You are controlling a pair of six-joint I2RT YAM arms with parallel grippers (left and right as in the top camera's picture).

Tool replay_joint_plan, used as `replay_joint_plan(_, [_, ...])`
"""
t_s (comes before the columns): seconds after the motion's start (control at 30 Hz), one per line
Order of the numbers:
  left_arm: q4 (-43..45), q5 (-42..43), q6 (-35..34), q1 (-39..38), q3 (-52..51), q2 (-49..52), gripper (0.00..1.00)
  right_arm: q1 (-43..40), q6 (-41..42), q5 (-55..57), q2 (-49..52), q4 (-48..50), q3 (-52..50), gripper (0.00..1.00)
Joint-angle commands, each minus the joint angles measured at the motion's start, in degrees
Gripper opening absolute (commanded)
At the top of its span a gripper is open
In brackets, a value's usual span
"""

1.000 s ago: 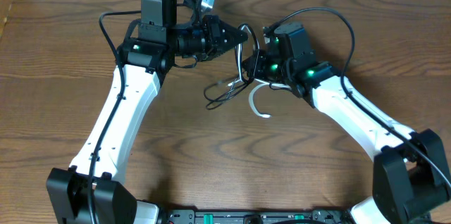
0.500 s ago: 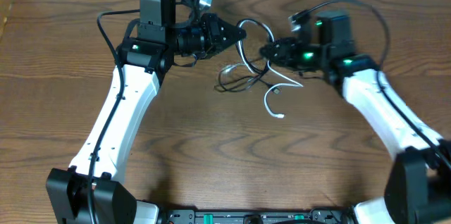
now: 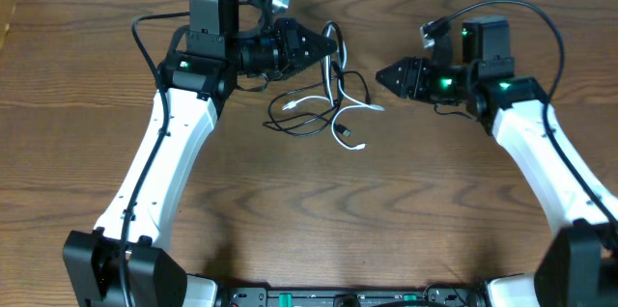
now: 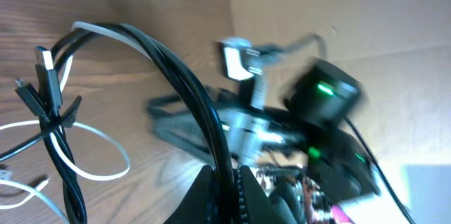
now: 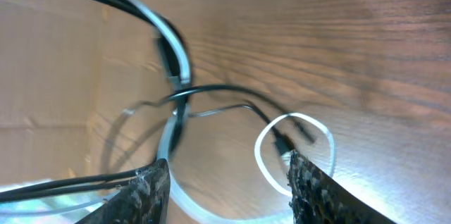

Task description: Untangle cables

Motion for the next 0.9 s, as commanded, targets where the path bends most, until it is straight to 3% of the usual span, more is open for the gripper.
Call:
replay_joint_plan(0.0, [0.28,8.85,4.87,1.01,0.72,-1.07,0.08,-0.96,-14.23,-4.98,6.25,1.55,-0.59,0.51])
replay_joint_plan(0.1, [0.24,11.47,6.38,1.36,0.72,-1.07,0.08,-1.42,-24.61,-18.95,10.49,4.5,-0.59,0.52])
replay_joint_plan(0.2, [0.28,11.61,6.4,1.33,0.72,-1.07,0.07,-1.4,-29.38,-26.1,13.25,5.86,-0.57,0.55])
replay_joint_plan(0.47, [0.22,11.63,6.36,1.33,0.72,-1.07,0.07,-1.29,-30.42,-18.47,16.22,5.81,-0.59,0.51])
replay_joint_plan(0.57, [0.24,11.58,6.36,1.33,0.72,-1.07,0.08,-1.29,-30.4,-17.68,16.33,6.58,-0.57,0.34])
replay_joint_plan(0.63, [0.22,11.04,6.36,1.33,0.72,-1.07,0.07,-1.38,-28.81,-18.91,16.24,8.0,-0.57,0.02])
replay_joint_plan(0.87, [0.22,10.21,6.4,1.33,0.72,-1.07,0.07,-1.46,-19.61,-22.95,11.91,11.67,-0.46,0.01])
